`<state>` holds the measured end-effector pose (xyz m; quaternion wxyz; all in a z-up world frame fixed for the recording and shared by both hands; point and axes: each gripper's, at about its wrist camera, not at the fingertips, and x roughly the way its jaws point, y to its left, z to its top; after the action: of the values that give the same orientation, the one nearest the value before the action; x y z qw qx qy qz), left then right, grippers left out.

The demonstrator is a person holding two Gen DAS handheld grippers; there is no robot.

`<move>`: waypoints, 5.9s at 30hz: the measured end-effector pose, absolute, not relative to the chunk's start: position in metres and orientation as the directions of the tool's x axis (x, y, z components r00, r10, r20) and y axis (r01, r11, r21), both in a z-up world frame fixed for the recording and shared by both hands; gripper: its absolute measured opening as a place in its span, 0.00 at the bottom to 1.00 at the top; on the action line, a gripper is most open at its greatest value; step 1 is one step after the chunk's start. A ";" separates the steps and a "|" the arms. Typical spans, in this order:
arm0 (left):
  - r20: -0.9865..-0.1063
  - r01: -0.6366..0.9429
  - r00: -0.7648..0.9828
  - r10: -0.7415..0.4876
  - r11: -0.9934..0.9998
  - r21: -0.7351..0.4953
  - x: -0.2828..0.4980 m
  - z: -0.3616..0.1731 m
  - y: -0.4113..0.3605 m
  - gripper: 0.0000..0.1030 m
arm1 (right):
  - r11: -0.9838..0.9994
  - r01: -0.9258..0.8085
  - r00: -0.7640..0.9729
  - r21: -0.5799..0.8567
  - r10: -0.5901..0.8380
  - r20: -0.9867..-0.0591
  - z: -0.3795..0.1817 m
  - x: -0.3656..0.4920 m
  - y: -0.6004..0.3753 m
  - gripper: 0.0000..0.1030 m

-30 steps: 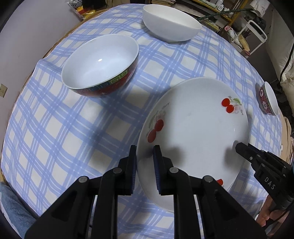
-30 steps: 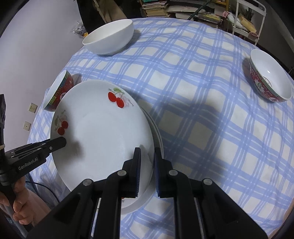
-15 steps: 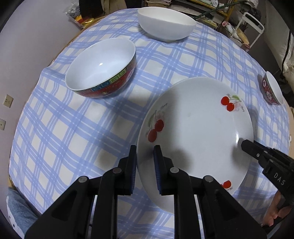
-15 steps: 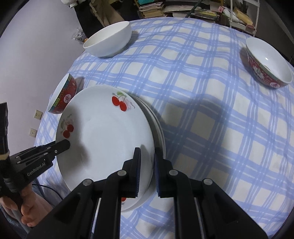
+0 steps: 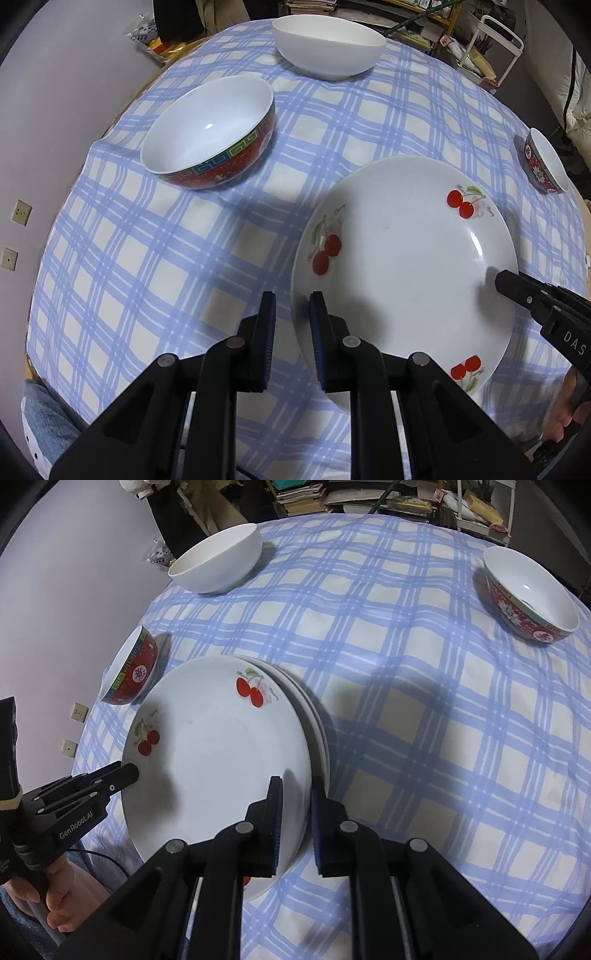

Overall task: Organize plates and bowls
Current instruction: 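Lift the stacked cherry plates with both tools and carry them across, then lower the plate stack onto the cloth and open both tools, then move both tools over to the large plain white bowl, then close both tools on the rim of the large white bowl, then lift the large white bowl with both tools and carry it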

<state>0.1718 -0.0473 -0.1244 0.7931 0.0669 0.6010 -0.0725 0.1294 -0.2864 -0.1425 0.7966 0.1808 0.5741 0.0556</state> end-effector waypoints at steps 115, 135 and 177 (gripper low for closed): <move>-0.948 0.188 0.293 -0.122 0.980 -0.068 0.425 -0.109 -0.072 0.06 | 0.840 0.275 0.453 0.468 0.316 -0.834 -0.139 0.361 -0.270 0.17; -0.953 0.223 0.288 -0.091 0.975 -0.026 0.378 -0.094 -0.085 0.06 | 0.827 0.286 0.442 0.485 0.335 -0.832 -0.135 0.312 -0.281 0.17; -0.958 0.229 0.274 -0.083 0.973 -0.018 0.347 -0.109 -0.081 0.06 | 0.825 0.273 0.404 0.496 0.369 -0.837 -0.150 0.278 -0.274 0.18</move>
<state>0.3472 -0.0815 -0.1086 0.7957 0.0617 0.5945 -0.0981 0.2779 -0.2742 -0.1501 0.7845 0.2946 0.5448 0.0307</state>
